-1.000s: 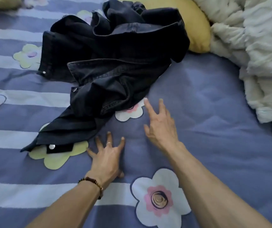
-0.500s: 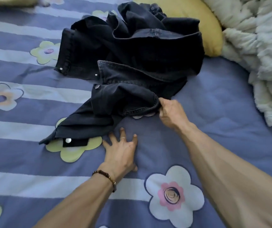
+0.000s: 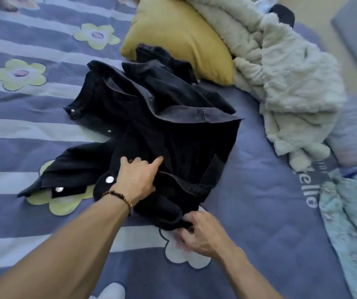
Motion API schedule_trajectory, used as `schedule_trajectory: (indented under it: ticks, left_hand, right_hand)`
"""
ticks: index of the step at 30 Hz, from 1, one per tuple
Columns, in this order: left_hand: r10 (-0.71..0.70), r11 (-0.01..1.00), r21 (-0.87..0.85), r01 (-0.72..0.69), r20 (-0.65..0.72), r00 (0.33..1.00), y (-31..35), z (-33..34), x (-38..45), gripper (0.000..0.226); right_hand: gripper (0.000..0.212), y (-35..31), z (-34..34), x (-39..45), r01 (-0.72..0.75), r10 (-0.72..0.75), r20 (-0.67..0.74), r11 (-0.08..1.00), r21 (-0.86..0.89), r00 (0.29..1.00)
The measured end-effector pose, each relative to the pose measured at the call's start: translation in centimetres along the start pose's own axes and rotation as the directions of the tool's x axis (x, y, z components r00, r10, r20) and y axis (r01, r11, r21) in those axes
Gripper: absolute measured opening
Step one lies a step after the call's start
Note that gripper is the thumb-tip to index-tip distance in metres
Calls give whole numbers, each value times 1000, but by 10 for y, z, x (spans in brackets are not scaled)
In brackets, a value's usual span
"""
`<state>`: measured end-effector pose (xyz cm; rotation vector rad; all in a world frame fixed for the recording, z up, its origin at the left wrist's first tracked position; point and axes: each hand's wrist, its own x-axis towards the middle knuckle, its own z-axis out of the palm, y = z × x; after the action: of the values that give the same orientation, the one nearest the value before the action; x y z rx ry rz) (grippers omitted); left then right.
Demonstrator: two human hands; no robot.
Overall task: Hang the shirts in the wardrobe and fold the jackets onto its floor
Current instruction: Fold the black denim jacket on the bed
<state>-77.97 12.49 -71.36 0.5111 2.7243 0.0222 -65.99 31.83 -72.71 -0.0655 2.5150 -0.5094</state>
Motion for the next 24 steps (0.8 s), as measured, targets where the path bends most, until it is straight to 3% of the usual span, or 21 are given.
schedule_trajectory:
  ticks: [2, 3, 4, 5, 6, 8, 9, 11, 12, 14, 16, 20, 21, 24]
  left_hand:
    - [49, 999, -9, -50, -105, 993, 6, 15, -12, 54]
    - [106, 994, 9, -106, -115, 988, 9, 24, -22, 48]
    - [174, 985, 26, -173, -100, 980, 13, 36, -34, 49]
    - [236, 971, 48, -233, -76, 969, 16, 50, -47, 53]
    - [274, 961, 60, -271, -52, 960, 19, 59, -60, 58]
    - [313, 950, 15, -313, 23, 950, 30, 68, -85, 67]
    - [300, 953, -76, -294, 95, 949, 33, 69, -94, 70]
    - [235, 927, -352, -129, 276, 932, 38, 65, -109, 69]
    - [241, 871, -489, -55, 327, 914, 39, 64, -116, 63]
    - [305, 789, -608, -92, 257, 917, 42, 53, -131, 35]
    - [286, 822, -542, -173, 131, 949, 45, 38, -142, 33]
    - [228, 870, -428, -246, -94, 969, 64, -6, -150, 29]
    - [237, 872, -410, -267, -124, 964, 73, -19, -153, 29]
    - [279, 838, -393, -379, -289, 916, 102, -55, -176, 35]
  right_hand:
    - [44, -4, -8, 1, -104, 118, -18, 933, 345, 993]
    - [53, -6, -12, 7, -168, 222, -13, 772, 613, 975]
    - [61, -7, -14, 16, -257, 370, 47, 542, 800, 928]
    - [66, -8, -14, 27, -316, 484, 128, 331, 889, 866]
    - [69, -12, -14, 38, -365, 559, 179, 241, 899, 809]
    - [46, -21, -14, 52, -396, 638, 152, 259, 881, 755]
    - [30, -26, -14, 55, -387, 659, 154, 223, 894, 736]
    - [34, -34, -19, 50, -330, 676, 198, 71, 941, 710]
    - [33, -34, -23, 41, -275, 671, 208, -7, 962, 712]
    - [28, -30, -31, 5, -194, 631, 254, -164, 967, 733]
    - [47, -18, -33, -41, -180, 618, 270, -205, 962, 739]
    - [34, -7, -31, -126, -190, 565, 278, -212, 959, 777]
    - [28, -9, -32, -145, -175, 551, 249, -184, 967, 797]
    - [29, -20, -50, -202, -115, 507, 76, 46, 992, 859]
